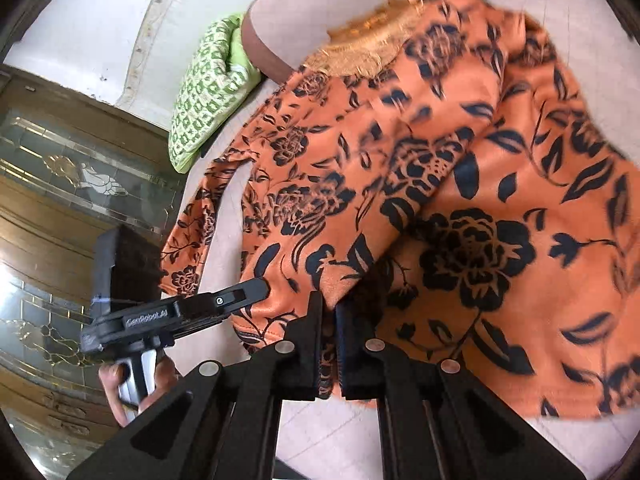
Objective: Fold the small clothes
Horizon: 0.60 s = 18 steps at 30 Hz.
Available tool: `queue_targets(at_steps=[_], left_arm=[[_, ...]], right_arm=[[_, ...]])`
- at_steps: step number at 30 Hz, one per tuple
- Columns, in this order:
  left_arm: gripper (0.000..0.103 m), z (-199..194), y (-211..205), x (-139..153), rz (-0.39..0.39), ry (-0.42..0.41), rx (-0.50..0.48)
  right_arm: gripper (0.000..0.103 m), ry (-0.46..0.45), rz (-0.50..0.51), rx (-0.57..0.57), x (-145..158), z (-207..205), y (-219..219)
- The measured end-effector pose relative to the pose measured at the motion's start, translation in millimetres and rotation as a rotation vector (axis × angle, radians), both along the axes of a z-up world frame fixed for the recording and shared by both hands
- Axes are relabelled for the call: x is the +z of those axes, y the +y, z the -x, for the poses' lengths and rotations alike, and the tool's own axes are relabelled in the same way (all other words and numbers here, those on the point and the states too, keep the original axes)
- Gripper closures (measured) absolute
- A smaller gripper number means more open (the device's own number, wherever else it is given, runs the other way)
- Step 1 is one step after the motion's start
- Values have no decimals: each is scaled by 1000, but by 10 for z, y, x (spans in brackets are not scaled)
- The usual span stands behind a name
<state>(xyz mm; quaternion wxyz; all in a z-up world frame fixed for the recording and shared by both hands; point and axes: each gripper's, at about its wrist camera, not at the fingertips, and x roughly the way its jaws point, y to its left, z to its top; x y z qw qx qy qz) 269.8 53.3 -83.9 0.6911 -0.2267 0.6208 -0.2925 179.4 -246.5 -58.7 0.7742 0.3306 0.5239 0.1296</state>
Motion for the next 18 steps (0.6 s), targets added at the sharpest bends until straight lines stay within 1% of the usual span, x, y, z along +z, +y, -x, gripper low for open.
queue_targets(at_steps=[1,2,3,4,5,6,7,8,9,10,11,12,15,16,17,18], left_arm=[[99,-26,8,-76,-20,18,-1],[97,-59,31,-140,-50,37,6],[96,-80,30,-214,-99,55,17],[96,-89,15,-272,-137,64,22],[94,-88,-1,-268,-138,57,15],[94,-82,-15,-218,-149,38,7],[93,-66,-26,-100,-165,-11,-2],[91,-53,-27,-3,-171,-56,0],[82,-35,-13,135,-171,-113,10],[77,-14,18,270,-164,-162,33],[69,10,75,389,-167,-210,68],[64,78,150,519,-183,-257,109],[58,172,502,813,-237,-374,274],[56,199,636,860,-244,-388,330],[53,225,827,900,-254,-393,407],[52,246,1049,932,-278,-395,504]], right_arm=[[97,6,13,-1,-2,-8,-8],[92,17,23,4,-64,-37,8],[91,48,39,12,-188,-78,34],[90,84,78,15,-311,-132,76],[90,108,115,20,-393,-156,99],[89,118,137,18,-432,-146,113],[87,109,133,10,-410,-113,118],[80,75,125,-1,-310,-59,111],[75,51,133,-4,-227,-14,108],[66,30,148,-10,-141,28,111],[62,-3,166,-10,-22,50,141],[62,-38,180,0,95,53,186],[56,-80,174,16,288,-21,304],[55,-85,165,26,319,-69,361],[55,-87,162,30,341,-111,416],[55,-90,162,42,355,-180,514]])
